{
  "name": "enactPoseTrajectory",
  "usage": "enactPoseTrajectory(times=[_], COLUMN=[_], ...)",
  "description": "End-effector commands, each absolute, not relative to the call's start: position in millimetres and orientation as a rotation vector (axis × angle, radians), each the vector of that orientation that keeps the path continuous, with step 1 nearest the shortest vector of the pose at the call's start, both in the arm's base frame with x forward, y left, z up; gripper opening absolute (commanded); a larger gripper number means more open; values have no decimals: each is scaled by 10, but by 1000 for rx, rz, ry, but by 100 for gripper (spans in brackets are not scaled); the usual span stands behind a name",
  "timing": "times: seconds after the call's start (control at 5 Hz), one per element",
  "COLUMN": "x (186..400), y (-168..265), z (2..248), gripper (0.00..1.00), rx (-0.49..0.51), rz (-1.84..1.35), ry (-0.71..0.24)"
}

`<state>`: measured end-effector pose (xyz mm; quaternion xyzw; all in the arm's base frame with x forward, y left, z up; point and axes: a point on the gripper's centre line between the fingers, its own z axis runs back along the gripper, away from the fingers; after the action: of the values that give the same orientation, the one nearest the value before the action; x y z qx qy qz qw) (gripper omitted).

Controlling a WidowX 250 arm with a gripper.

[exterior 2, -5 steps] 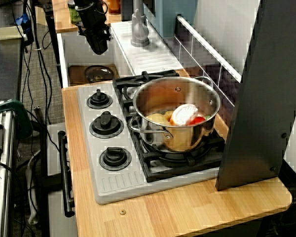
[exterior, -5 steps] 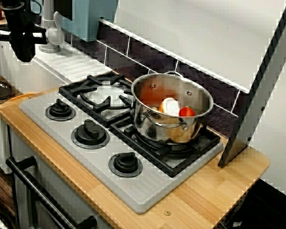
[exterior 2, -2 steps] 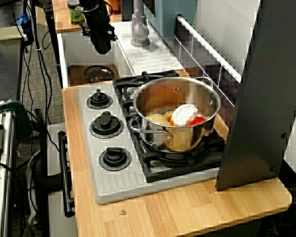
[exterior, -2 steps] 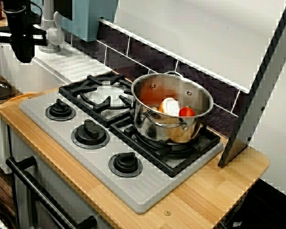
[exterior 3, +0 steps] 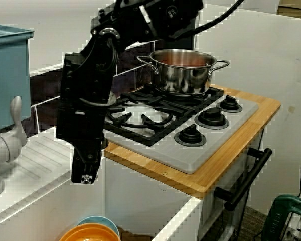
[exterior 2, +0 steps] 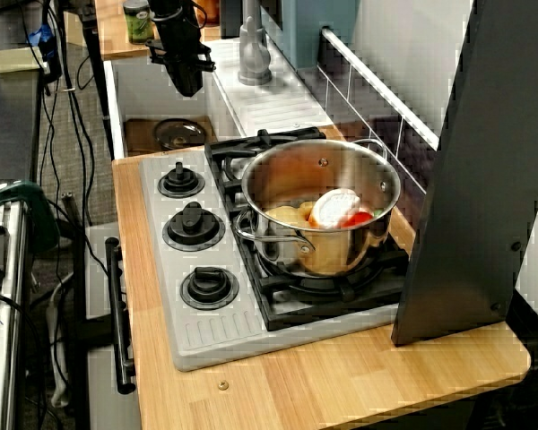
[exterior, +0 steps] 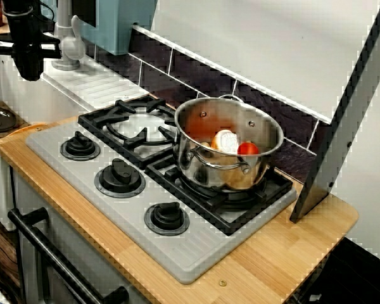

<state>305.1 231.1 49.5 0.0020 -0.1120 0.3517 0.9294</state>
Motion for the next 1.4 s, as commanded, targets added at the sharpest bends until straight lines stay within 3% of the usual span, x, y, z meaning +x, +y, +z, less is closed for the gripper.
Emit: enactPoseTrajectory(times=[0.0,0.2,1.0,1.2], x=[3019,3021,3205,3247], y=[2347,2351,2193,2153], z=[659,670,785,829], gripper=[93,100,100,100], rx=[18,7,-79,-60], rz=[719,722,620,552], ry=[-268,-258,-160,-132])
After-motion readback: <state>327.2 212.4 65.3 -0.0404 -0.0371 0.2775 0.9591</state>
